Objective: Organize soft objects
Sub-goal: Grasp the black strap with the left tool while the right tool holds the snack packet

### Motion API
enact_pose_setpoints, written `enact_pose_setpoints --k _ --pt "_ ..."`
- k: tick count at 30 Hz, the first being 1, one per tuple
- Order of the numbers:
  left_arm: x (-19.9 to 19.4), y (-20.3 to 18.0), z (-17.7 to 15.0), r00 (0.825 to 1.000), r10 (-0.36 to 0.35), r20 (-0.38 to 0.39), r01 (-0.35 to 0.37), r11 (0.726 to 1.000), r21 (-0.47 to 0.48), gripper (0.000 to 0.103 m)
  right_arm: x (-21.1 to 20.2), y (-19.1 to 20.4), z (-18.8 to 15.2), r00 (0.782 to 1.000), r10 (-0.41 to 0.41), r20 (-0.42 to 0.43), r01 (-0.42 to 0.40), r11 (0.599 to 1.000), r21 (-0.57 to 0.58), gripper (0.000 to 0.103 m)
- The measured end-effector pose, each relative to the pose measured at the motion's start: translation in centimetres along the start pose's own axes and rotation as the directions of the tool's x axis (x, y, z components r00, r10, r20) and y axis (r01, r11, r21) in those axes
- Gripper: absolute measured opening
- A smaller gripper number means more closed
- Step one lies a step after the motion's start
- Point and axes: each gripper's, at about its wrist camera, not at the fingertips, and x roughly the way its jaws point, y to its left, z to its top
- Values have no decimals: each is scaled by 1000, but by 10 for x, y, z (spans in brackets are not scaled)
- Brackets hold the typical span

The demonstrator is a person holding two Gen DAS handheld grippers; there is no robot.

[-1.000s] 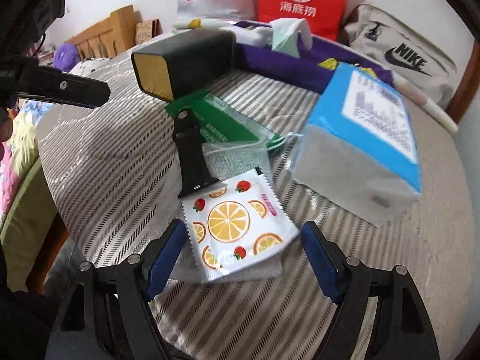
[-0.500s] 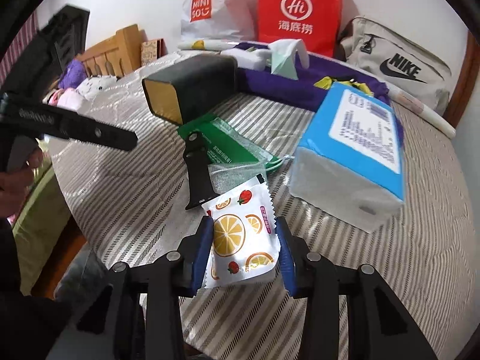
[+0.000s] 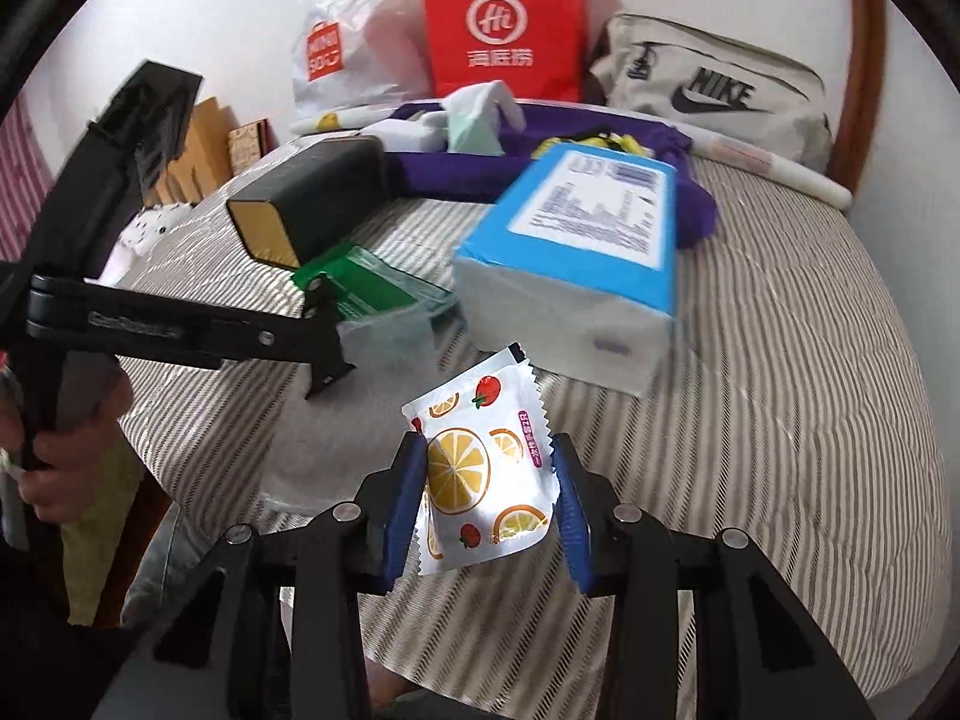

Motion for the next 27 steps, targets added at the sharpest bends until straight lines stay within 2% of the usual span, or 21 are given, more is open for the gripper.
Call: enact_pose_setpoints --k 2,4,9,16,18,20,21,22,24,25,27 --pt "5 -7 1 999 34 17 -34 999 8 72 0 -4 -2 1000 9 1 -9 1000 17 41" --pt "10 -18 1 994 102 26 -104 993 63 72 0 -7 -4 1000 20 3 -20 999 31 41" --pt "9 -23 -8 978 209 24 -210 965 157 70 11 -5 -7 998 64 -19 -63 997 50 41" --pt "-14 16 -18 961 277 10 -276 953 123 70 19 -1 -12 997 75 -30 -73 995 62 41" --pt "-19 30 -19 960 280 16 -280 954 104 68 17 -3 -13 997 75 -29 -73 995 67 41" --pt "-24 40 -19 969 246 27 -247 966 69 63 17 -3 -14 997 73 -29 -71 995 71 41" --pt "-28 42 -18 979 200 42 -202 978 58 54 17 -3 -14 997 71 -30 -69 995 71 41" --pt "-29 42 -17 986 159 46 -161 985 60 51 17 -1 -14 997 67 -33 -65 996 66 41" --pt "-25 38 -11 992 119 50 -123 989 85 48 16 1 -14 997 64 -36 -62 996 59 41" --pt "-22 35 -10 992 116 49 -120 987 103 48 17 1 -14 997 65 -39 -62 996 57 41" --pt "-14 29 -7 989 136 57 -143 980 140 36 16 2 -14 997 62 -44 -60 997 53 41"
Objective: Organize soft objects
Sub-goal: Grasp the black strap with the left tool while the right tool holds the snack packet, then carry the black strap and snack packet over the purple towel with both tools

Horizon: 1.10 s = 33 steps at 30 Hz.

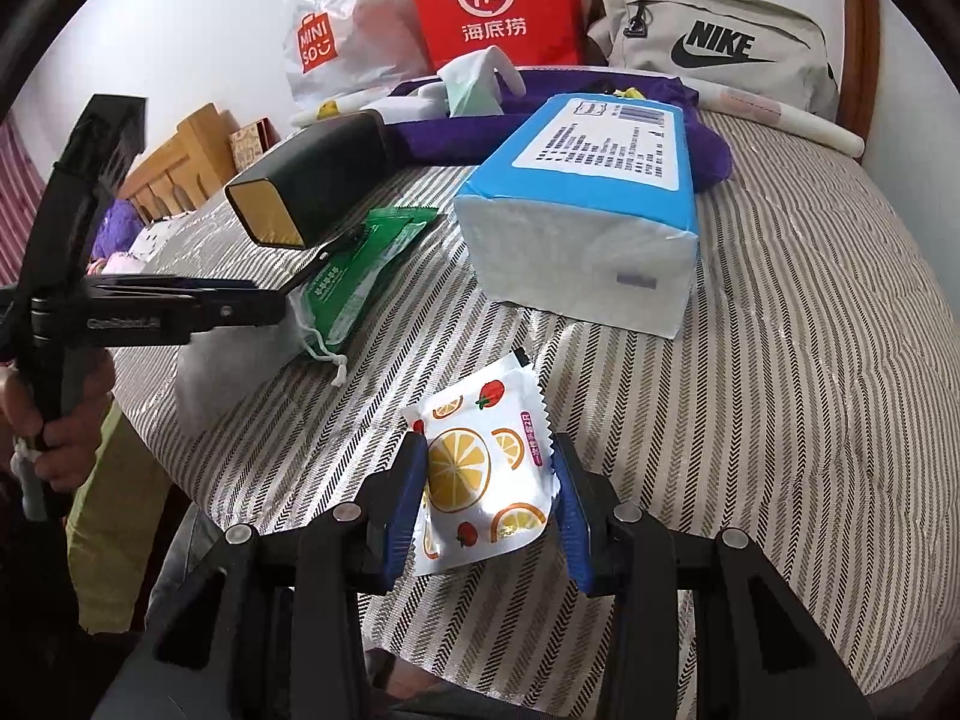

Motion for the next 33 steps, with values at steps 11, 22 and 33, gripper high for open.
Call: enact_pose_setpoints --k 11,22,33 --pt "-1 -3 -2 999 -36 4 36 999 39 25 2 0 2 1000 -14 -9 13 1000 -6 41" --pt "-8 9 -5 991 -109 71 111 994 -18 20 3 -2 3 1000 -26 -18 26 1000 11 41" --pt "-34 35 -23 985 -124 120 136 986 -92 20 -7 4 9 999 -29 -17 29 1000 2 40"
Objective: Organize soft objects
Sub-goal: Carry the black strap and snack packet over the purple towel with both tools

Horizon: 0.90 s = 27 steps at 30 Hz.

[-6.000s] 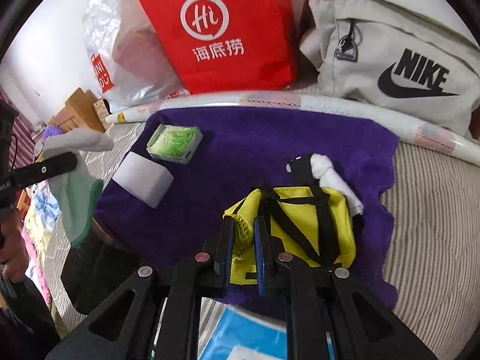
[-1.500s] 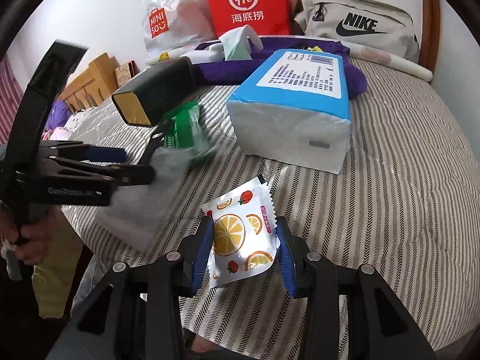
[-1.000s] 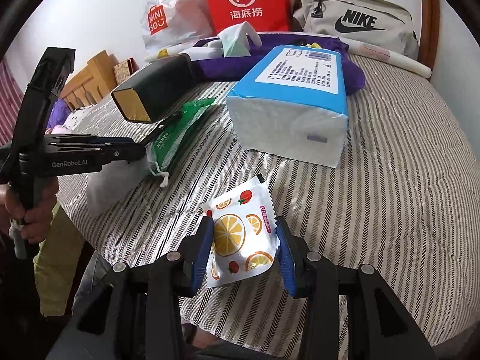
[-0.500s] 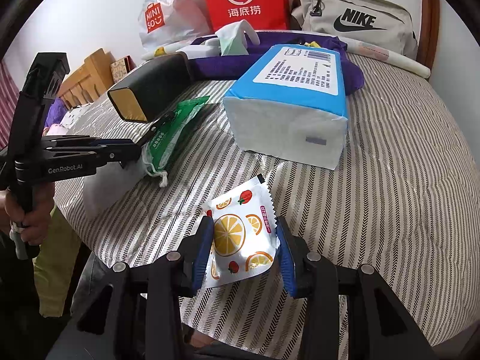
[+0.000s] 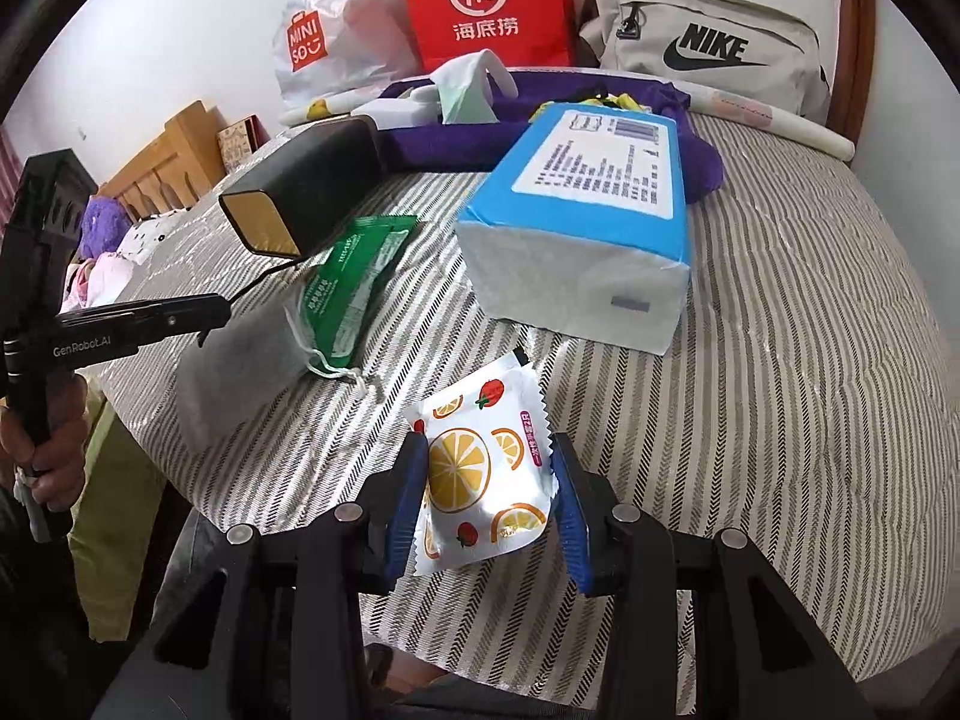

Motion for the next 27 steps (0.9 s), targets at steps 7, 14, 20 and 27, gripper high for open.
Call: enact_pose_setpoints --k 7,14,20,27 --pt "-16 13 2 999 -14 30 15 999 -42 20 -8 5 9 1000 21 4 -21 1000 -12 40" --pt "-41 11 10 997 -28 71 31 999 -43 20 -28 12 24 998 48 34 -48 999 -21 40" --pt "-57 7 22 994 -30 103 33 999 -33 20 -43 15 43 997 49 66 -47 998 -37 40" --pt "-71 0 49 990 -32 135 34 999 -15 20 -53 12 73 994 42 99 -38 998 -43 40"
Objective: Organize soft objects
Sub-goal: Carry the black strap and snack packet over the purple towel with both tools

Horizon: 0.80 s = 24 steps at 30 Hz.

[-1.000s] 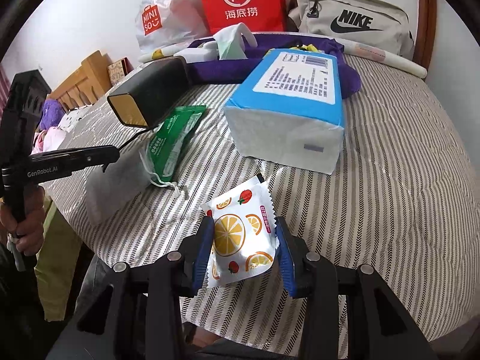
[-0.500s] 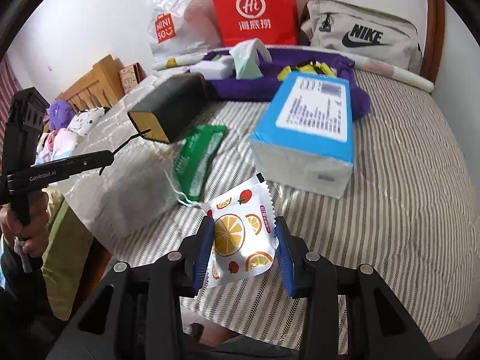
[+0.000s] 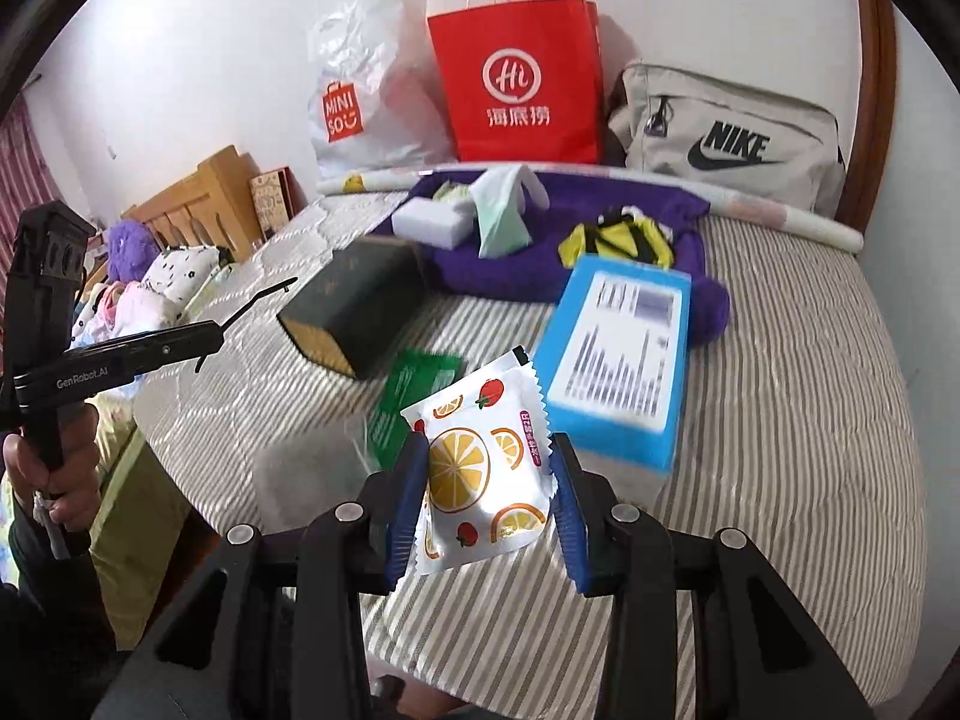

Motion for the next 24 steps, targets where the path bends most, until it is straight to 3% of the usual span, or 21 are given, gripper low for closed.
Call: enact_pose_setpoints --k 15,24 --pt "22 -1 59 1000 -10 9 10 1000 5 20 12 -23 56 999 -8 34 7 1000 31 40" --pt "51 7 89 1000 -3 0 3 1000 -15 20 40 -45 97 1000 -22 17 22 999 37 40"
